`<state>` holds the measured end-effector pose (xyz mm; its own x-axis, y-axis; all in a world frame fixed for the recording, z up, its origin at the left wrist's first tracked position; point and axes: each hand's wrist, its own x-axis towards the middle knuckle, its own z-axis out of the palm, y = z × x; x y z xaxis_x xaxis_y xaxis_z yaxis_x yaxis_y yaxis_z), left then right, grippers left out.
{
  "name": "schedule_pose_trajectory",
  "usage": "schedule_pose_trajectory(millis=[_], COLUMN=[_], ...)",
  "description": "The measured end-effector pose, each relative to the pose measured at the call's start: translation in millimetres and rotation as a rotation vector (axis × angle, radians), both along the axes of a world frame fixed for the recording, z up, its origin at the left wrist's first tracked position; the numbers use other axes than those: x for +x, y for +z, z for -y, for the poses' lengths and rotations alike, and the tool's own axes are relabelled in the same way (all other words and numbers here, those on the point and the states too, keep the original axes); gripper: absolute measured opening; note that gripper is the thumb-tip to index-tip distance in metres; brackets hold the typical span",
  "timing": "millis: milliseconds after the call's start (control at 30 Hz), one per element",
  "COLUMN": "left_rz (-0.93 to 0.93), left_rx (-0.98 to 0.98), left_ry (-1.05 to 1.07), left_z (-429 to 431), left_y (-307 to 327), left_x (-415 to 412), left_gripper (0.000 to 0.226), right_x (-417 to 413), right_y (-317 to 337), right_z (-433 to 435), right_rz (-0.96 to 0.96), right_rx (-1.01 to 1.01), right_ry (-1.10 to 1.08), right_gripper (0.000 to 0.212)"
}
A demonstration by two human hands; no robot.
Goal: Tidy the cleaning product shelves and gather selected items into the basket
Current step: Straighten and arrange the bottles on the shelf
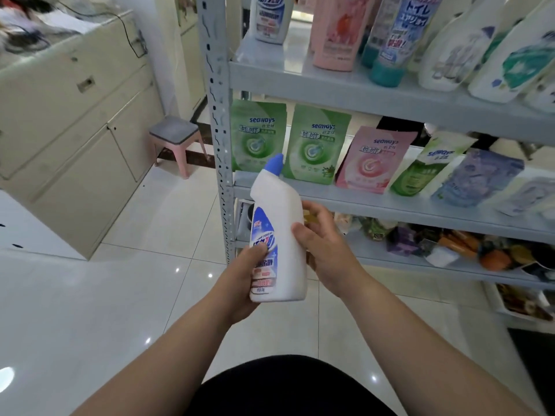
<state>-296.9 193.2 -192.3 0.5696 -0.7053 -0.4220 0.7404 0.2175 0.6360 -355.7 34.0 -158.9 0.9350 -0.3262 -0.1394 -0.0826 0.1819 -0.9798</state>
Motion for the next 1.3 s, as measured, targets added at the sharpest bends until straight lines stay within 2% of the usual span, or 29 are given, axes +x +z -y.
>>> schedule_pose_trajectory(millis=[100, 167, 233, 333, 400, 467, 533, 700, 800, 867, 933, 967, 1033, 1100, 1167, 1300], left_rz=[0.292, 0.535, 0.809, 1.163, 1.309, 1.394, 1.402, 0.967, 0.895, 0.924, 1.0, 1.021, 1.007, 1.003, 1.052, 1.167], left_rx=[0.077, 0.252, 0.482, 0.65, 0.705, 0.753, 0.742, 0.32, 0.266, 0.31, 0.385, 0.403, 0.382, 0.332, 0.311, 0.171], left_ry=[0.003, 0.044, 0.041, -0.056, -0.09, -0.079, -0.09, -0.353, -0.383, -0.338, -0.255, -0.197, -0.075, -0.008, 0.003, 0.042], left_z=[-15.1, -29.1, -44.2, -60.0, -63.5, -65.9, -68.1, -78.7, -79.9, -73.9, -63.0, -56.3, -40.9, -25.1, -8.2, 30.6], left_y=[3.0, 6.6, 8.2, 11.7, 15.8, 20.4, 27.1, 43.9, 47.1, 51.1, 59.2, 64.8, 76.3, 90.2, 106.9, 137.6], left_x=[15.9, 27.0, 37.6, 44.1, 43.1, 42.9, 48.6, 66.2, 69.6, 74.1, 80.4, 84.3, 95.2, 109.9, 126.1, 151.6], left_gripper=[0.043, 0.045, 0.048, 0.048, 0.051, 0.048, 0.046, 0.046, 0.042, 0.045, 0.047, 0.047, 0.045, 0.045, 0.045, 0.022], right_x=[5.5, 9.9, 19.5, 39.0, 50.0, 56.5, 61.3, 70.2, 75.8, 81.6, 84.1, 84.0, 84.6, 88.7, 97.1, 121.8], right_y=[-0.5, 0.8, 11.6, 45.4, 62.5, 70.0, 75.9, 97.0, 99.8, 98.9, 94.6, 89.8, 75.9, 68.3, 72.3, 107.4], right_z=[-10.4, -16.5, -16.8, -15.3, -17.2, -20.9, -22.4, -19.6, -16.9, -17.4, -19.6, -19.1, -14.9, -12.6, -5.3, 33.5], right_rz=[-0.024, -0.035, -0.007, 0.034, 0.037, 0.058, 0.082, 0.316, 0.39, 0.357, 0.312, 0.297, 0.248, 0.192, 0.208, 0.311], right_rx=[-0.107, -0.21, -0.296, -0.365, -0.462, -0.66, -0.814, -1.029, -1.092, -1.016, -0.796, -0.652, -0.428, -0.408, -0.394, -0.391], right_ry=[0.045, 0.018, -0.114, -0.191, -0.189, -0.225, -0.253, -0.213, -0.208, -0.258, -0.294, -0.278, -0.183, -0.099, -0.1, -0.222], right_gripper=[0.038, 0.037, 0.035, 0.023, 0.029, 0.043, 0.045, 0.043, 0.038, 0.032, 0.012, 0.012, 0.042, 0.053, 0.054, 0.055])
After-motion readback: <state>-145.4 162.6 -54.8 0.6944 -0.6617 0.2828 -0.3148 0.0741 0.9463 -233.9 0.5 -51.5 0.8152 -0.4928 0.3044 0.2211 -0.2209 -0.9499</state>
